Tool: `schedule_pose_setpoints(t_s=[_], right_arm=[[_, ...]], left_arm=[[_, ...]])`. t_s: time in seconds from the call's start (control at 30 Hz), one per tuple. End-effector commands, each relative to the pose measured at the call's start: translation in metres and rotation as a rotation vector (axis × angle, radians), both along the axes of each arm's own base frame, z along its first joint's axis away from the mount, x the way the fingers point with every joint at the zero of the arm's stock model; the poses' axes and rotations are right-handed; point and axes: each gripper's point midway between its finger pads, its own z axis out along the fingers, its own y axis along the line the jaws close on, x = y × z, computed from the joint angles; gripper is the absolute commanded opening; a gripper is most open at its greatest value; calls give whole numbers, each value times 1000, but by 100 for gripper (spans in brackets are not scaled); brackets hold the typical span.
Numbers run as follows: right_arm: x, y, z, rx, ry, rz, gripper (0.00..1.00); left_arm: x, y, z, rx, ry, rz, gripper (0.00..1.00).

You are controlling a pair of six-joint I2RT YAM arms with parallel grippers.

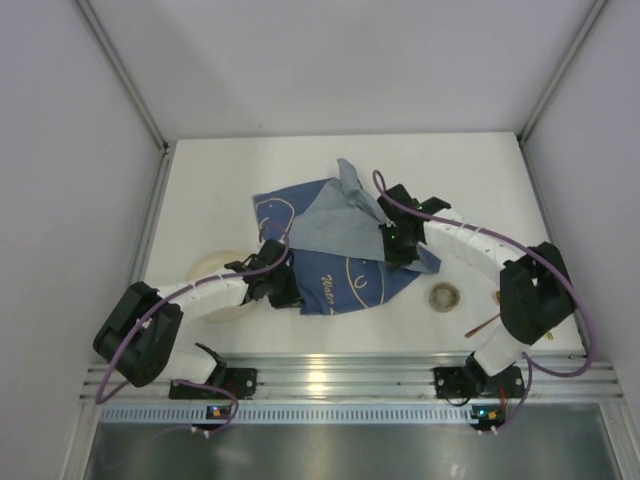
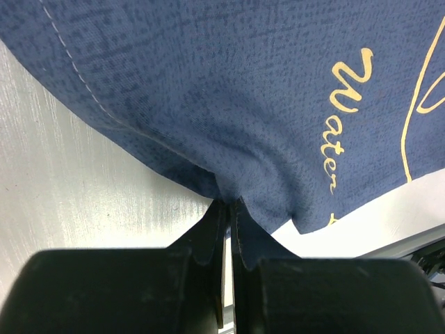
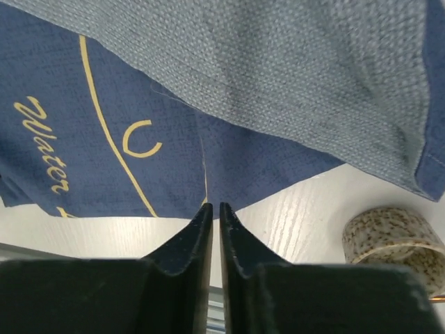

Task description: Set the dinner table for one person

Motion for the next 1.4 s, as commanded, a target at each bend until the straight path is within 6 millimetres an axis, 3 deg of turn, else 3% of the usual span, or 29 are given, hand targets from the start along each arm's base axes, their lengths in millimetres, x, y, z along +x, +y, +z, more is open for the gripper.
schedule_pose_setpoints(t_s=[0.0, 0.03, 0.13, 0.17, 0.3, 0.47, 0.87, 1.0, 1.37], right_arm=[[2, 5, -5, -31, -1, -21, 13], [1, 6, -7, -51, -7, -11, 40], [6, 5, -8, -147, -64, 32, 69], [10, 3, -7, -210, -93, 61, 71], [24, 8, -3, -332, -146, 128, 71], [40, -3, -3, -506, -203, 147, 69], [73, 2, -21, -621, -210, 192, 65], [83, -11, -19, -645, -210, 154, 61], [105, -72, 25, -679, -275, -20, 57]], left_arm=[[-13, 25, -24, 127, 50, 34, 0], [-13, 26, -23, 126, 49, 37, 0], [-15, 27, -24, 123, 50, 48, 0], [-15, 28, -25, 121, 51, 53, 0], [-15, 25, -28, 117, 64, 53, 0], [-10, 21, -27, 115, 63, 56, 0], [-11, 21, -32, 119, 78, 59, 0], [-12, 24, -32, 128, 79, 63, 0], [-12, 24, -37, 147, 88, 48, 0]])
